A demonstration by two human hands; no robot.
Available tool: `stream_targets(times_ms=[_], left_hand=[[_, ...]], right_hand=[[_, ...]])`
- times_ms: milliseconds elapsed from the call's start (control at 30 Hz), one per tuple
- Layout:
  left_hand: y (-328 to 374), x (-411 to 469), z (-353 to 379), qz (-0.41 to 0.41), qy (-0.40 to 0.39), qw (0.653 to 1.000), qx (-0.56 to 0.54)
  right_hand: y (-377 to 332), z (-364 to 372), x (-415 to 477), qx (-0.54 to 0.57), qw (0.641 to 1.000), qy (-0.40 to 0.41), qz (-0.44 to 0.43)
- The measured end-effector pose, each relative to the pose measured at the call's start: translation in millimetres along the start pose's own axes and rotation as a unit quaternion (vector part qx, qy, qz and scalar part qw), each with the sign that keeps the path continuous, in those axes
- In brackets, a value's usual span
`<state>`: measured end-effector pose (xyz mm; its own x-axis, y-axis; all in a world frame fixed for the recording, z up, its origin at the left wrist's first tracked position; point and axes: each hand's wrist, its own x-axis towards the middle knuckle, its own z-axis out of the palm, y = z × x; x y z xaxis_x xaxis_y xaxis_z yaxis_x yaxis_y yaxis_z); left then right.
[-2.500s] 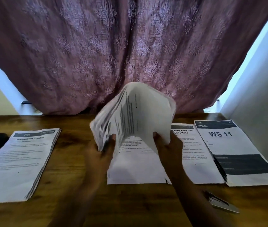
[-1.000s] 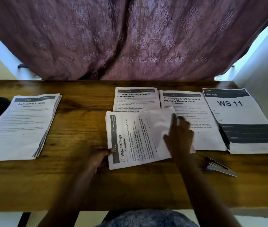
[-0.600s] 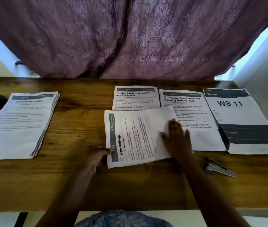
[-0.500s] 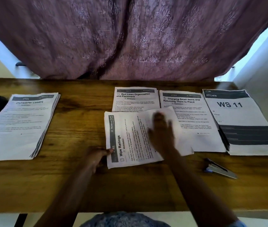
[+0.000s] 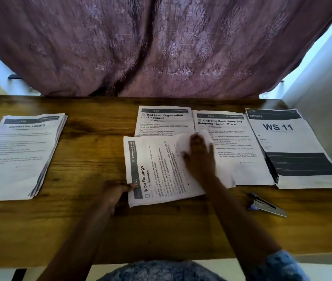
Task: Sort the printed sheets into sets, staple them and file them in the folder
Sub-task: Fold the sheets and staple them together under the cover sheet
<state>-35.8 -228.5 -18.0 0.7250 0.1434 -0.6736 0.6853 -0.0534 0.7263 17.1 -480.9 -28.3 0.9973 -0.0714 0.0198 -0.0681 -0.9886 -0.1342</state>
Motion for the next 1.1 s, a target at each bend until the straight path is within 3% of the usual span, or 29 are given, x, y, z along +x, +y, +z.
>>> stream_targets(times_ms=[133,333,733,833,967,1100], left_hand=[[-3.8,3.3,-1.0,0.015,0.005,1.000,0.003],[-3.3,-1.2,-0.3,0.026,-0.003,1.000,0.006],[-20.3,-32.1,-8.7,0.004,-0.011,1.000,-0.021],[-19.0,-33.6,-7.4,0.011,-0.011,1.000,-0.020],[-22.8,-30.3,-8.5,0.018,0.005,1.000,-0.025],[-23.2,-31.7,-6.8,0.032,-0.003,0.999,-0.024]], right_hand=[[-67.8,10.6,-70.8,0.049,0.985,-0.081,-0.142],[20.8,14.9,-63.6,-0.005,1.000,-0.010,-0.017],[24.5,15.5,-66.3,0.019,1.000,-0.003,-0.013],[24.6,9.3,-67.4,0.073,0.997,-0.008,-0.025],[49.6,-20.4,-98.7,0.183,0.981,0.057,-0.043],[108.5,-23.9,-157.7,0.137,0.983,0.121,0.009]])
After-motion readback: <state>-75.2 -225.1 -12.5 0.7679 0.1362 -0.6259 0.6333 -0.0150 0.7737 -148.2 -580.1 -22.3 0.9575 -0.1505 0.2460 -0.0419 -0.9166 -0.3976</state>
